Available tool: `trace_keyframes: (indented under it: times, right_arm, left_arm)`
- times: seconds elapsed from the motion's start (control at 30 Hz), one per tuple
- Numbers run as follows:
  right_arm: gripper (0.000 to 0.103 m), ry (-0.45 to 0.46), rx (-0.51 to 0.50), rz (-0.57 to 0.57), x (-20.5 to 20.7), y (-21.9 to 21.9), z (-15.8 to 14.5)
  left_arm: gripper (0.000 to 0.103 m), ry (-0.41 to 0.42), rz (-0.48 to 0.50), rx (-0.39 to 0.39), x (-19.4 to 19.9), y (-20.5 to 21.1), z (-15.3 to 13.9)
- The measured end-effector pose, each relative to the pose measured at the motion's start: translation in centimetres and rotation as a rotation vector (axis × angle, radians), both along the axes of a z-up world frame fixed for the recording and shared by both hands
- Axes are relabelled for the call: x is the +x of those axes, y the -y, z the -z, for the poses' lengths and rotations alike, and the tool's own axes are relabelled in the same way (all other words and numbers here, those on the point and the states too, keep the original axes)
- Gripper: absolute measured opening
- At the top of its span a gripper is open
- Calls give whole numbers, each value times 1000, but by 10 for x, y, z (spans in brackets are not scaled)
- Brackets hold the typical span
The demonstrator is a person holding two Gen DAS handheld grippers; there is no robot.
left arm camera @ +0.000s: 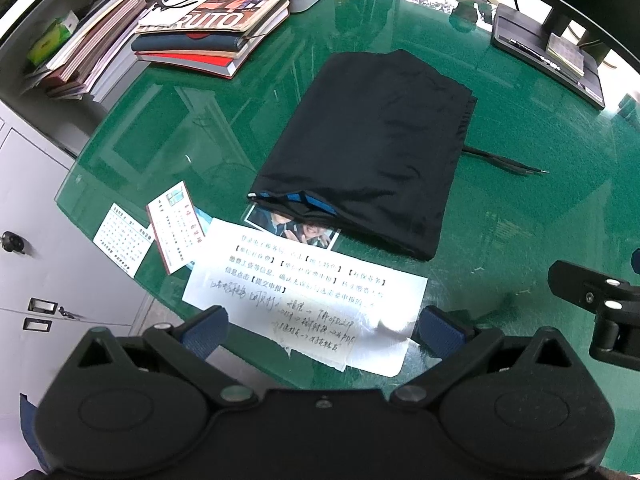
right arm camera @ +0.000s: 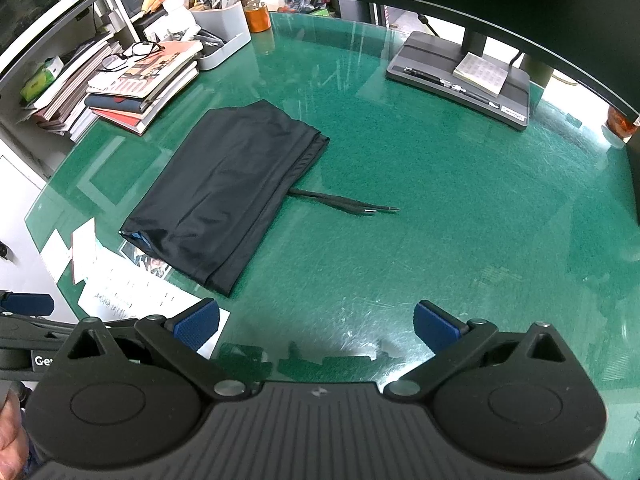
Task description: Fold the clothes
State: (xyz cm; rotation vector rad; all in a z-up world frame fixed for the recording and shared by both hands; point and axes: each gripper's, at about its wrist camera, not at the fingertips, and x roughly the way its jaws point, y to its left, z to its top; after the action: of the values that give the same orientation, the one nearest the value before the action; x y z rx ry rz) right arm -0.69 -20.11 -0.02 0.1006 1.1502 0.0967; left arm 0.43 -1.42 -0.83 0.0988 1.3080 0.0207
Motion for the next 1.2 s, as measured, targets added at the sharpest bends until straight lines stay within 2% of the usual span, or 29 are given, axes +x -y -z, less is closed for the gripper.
trace_keyframes:
  times: [1.2]
  right_arm:
    - [103,-10,10,2,1,1,2]
  left_arm:
    - [102,-6,8,8,1,4,2]
